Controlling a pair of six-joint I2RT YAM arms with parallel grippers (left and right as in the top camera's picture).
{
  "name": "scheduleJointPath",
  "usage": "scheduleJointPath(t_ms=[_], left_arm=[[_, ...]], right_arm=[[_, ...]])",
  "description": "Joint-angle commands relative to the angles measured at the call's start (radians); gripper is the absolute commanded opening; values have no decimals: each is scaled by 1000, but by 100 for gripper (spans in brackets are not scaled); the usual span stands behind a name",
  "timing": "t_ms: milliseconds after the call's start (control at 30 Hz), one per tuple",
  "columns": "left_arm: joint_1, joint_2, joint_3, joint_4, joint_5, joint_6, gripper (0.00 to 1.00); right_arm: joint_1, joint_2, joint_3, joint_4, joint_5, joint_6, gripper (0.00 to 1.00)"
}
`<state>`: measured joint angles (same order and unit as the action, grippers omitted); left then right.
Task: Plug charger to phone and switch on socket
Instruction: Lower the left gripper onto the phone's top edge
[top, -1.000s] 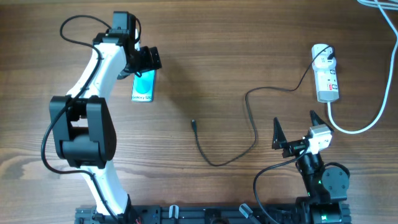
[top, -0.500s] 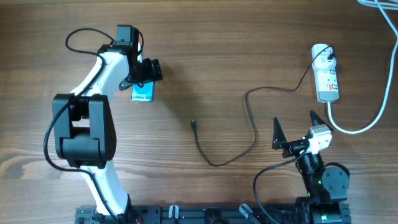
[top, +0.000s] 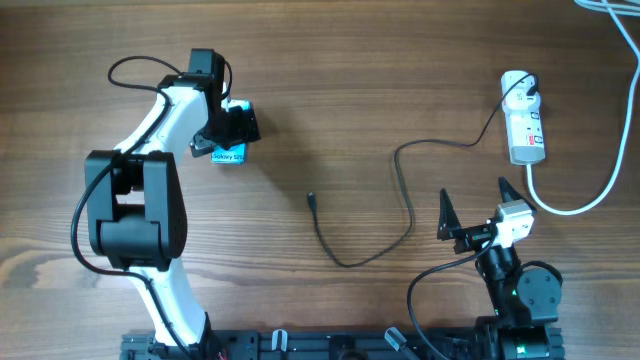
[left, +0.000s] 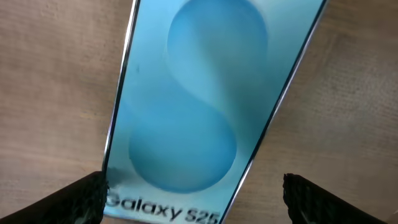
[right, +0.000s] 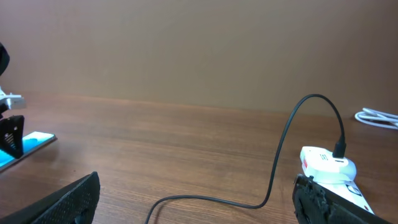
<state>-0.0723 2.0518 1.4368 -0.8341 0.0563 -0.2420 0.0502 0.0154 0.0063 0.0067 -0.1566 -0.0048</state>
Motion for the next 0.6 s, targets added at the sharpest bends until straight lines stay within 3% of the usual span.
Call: scheduleJointPath(t_ms=[0,300,567], left_arm=[[-5,13,-11,-37,-9,-5,95],[-4,13,-11,-105,-9,-5,100],[-4,13,-11,-14,-10,-5,100]], right_arm=[[5,-2,-1,3,2,8,100],[5,-2,-1,3,2,7,100],[5,-2,-1,3,2,7,100]])
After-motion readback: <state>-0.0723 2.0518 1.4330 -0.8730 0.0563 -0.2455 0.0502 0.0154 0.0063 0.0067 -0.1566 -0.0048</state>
